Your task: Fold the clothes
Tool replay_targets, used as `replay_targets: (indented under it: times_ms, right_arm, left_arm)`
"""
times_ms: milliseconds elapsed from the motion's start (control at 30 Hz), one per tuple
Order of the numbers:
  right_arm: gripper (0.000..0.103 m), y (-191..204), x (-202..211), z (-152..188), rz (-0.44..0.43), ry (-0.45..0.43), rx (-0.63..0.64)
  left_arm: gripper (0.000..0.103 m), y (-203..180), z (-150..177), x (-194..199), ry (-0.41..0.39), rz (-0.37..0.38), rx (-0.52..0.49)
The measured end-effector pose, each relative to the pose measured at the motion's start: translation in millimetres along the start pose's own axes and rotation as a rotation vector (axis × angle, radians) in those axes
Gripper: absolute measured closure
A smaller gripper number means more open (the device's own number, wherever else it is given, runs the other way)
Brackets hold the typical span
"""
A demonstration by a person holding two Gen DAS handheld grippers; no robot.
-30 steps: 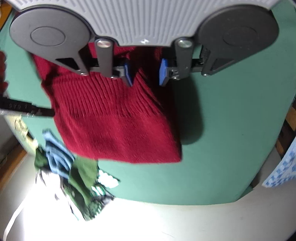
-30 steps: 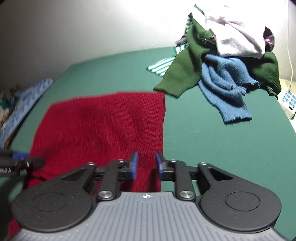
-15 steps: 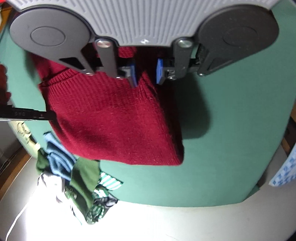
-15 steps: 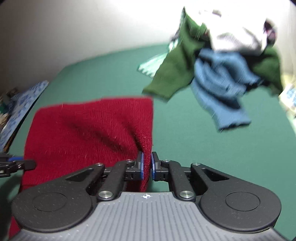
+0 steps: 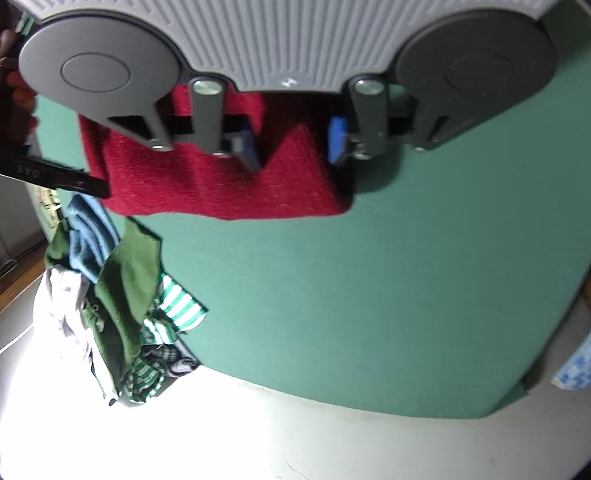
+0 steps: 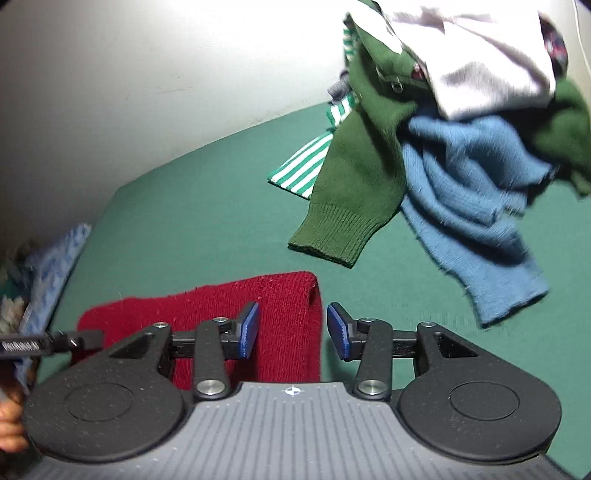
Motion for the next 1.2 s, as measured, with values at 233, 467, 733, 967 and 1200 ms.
replay_targets:
  times_ms: [233,467,733,967,1200]
  right_arm:
    - [0.094,-0.5,-4.4,2.2,0.034,-0.03,0.084]
    - [0.07,2.6,3.5,4.5,0.157,-0.063,0.217]
    - [0.079,97.7,38.8,37.2,-0.068,-0.094,0.426]
    - [0.093,177.1,-0.7,116.0,-0.216,0.158,0.698]
    - [0.094,196.3,-30.6,140.0,-0.234,0.185,0.755]
  left_arm:
    - [0.087,-8.1,-9.3,-4.5,-0.04,0.004,-0.128]
    - [0.067,24.4,-5.1,20.5,-0.044,0.011,-0.138]
    - [0.074,34.8,48.7,65.0,-0.067,-0.05,-0.158]
    - [0.075,41.4,93.8,77.1,-0.049,-0.141,-0.182]
    - [0.075,47.7,84.4,96.3,-0.123,-0.166,-0.132]
Point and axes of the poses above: each gripper's, at about its wrist camera, not at the fingertips, and x roughly against the way its jaws point, y to its left, z to its underside, the point moved 7 cm from there along -x, roughly the way its jaws point, and after that the axes turned 9 degrees about -z, right-handed, at the moved point
